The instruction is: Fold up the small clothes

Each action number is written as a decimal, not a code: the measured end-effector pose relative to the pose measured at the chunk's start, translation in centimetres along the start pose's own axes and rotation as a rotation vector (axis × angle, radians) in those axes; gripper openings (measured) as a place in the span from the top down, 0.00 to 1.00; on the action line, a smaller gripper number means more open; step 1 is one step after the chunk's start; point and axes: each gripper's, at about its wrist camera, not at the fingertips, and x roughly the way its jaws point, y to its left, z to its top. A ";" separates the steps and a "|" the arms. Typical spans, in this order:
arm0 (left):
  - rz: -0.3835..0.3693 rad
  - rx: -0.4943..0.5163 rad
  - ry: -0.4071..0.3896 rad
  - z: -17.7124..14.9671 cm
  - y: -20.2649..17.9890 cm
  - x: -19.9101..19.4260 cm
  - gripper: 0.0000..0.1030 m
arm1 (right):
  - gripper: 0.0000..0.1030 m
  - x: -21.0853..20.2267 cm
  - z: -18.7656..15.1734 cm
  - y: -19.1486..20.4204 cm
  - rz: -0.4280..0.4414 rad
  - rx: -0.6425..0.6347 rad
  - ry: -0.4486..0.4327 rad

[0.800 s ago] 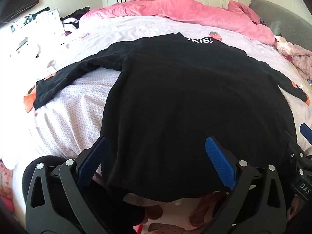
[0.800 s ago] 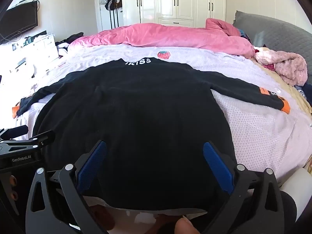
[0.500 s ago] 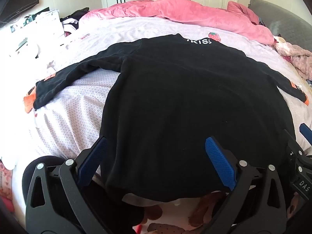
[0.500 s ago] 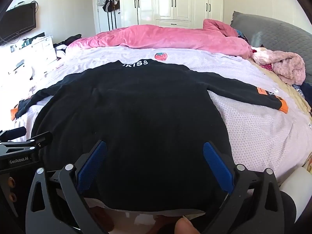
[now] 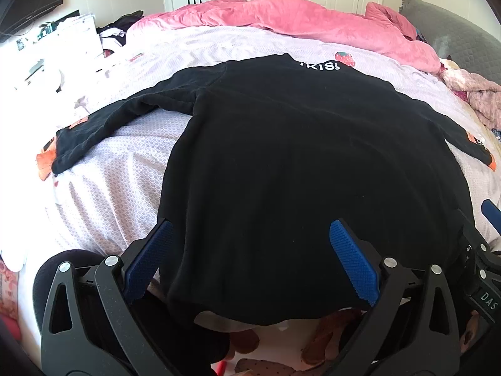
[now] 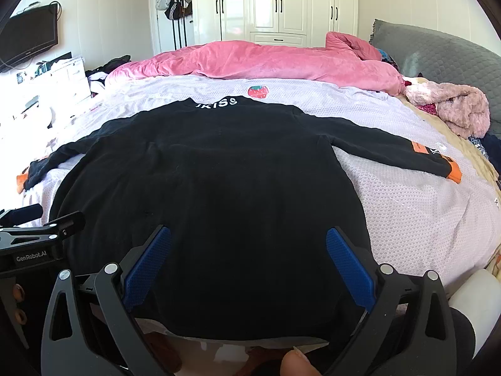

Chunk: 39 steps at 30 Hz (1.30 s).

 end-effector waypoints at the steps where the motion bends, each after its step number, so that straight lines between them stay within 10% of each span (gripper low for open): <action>1: 0.000 0.000 0.000 0.0 0.0 0.0 0.09 | 0.04 0.0 0.0 0.0 0.002 0.001 0.000; 39: 0.000 -0.006 0.003 0.0 0.2 0.2 0.09 | 0.04 0.4 -0.2 -0.1 -0.001 0.012 0.011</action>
